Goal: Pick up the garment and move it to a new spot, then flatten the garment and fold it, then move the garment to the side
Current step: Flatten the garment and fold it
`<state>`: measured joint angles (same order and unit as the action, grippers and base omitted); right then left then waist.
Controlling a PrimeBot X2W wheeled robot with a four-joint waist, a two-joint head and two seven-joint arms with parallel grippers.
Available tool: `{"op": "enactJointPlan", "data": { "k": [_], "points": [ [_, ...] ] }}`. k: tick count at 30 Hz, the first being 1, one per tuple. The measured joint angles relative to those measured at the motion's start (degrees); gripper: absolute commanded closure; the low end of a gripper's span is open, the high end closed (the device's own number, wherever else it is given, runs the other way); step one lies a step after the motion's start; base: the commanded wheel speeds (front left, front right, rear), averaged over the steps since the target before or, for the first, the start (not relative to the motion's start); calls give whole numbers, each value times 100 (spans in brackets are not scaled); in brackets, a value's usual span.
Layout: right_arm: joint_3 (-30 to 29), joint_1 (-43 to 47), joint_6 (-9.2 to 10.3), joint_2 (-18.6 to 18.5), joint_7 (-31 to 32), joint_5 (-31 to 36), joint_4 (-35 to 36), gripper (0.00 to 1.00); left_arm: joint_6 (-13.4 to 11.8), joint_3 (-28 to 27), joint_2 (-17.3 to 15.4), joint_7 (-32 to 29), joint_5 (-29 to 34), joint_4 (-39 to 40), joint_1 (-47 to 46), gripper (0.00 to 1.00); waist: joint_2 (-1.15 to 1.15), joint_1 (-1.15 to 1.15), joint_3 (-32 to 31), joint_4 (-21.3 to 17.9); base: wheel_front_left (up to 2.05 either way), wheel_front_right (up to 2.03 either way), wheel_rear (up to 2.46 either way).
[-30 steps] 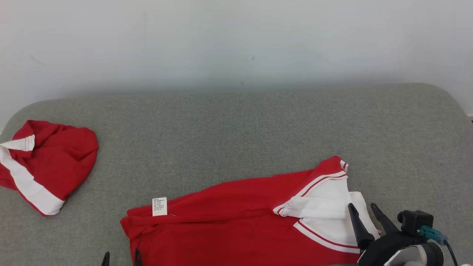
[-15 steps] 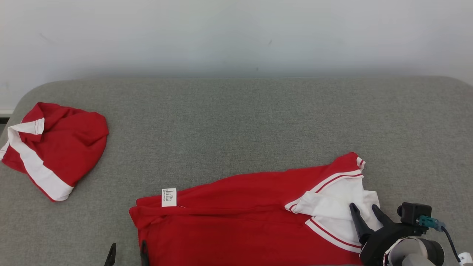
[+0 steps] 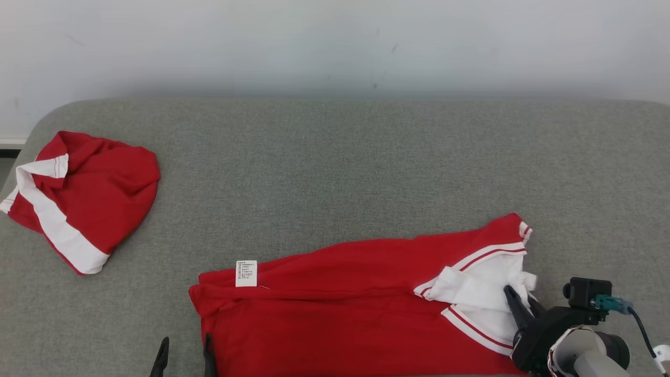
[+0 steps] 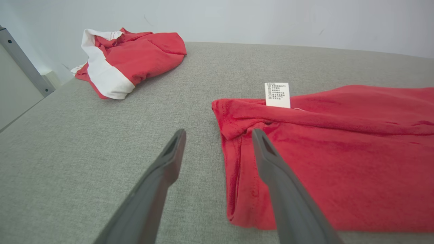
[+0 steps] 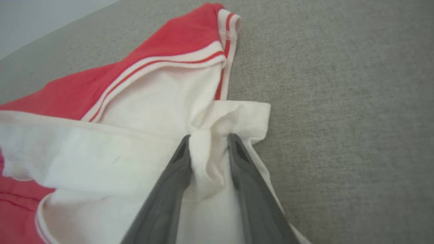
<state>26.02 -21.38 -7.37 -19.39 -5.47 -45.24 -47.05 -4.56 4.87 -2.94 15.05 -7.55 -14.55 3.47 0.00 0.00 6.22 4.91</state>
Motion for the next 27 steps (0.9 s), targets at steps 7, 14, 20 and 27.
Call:
{"op": "enactJointPlan", "data": {
  "k": [7, 14, 20, 27],
  "points": [
    [119, -32, -11, -33, -69, -221, -59, 100, -46, 29, -1, 0, -69, -70, -27, 0, 0, 0, 49, 67, 0, 0, 0],
    [-183, -117, -26, -103, -734, -298, -383, 100, -45, 26, 2, 0, -108, -92, -29, 0, 0, 1, 24, 41, 0, 0, 0],
    [-633, -240, -25, -218, -927, -76, -725, 100, 3, -9, 1, 0, -129, -188, -25, 0, 1, 1, -17, -105, 0, 0, 0],
    [-1073, -131, -20, -146, -951, 314, -62, 100, 52, -19, 1, 0, -170, -258, -26, 0, 1, 1, -53, -319, 0, 0, 0]
  ]
}}
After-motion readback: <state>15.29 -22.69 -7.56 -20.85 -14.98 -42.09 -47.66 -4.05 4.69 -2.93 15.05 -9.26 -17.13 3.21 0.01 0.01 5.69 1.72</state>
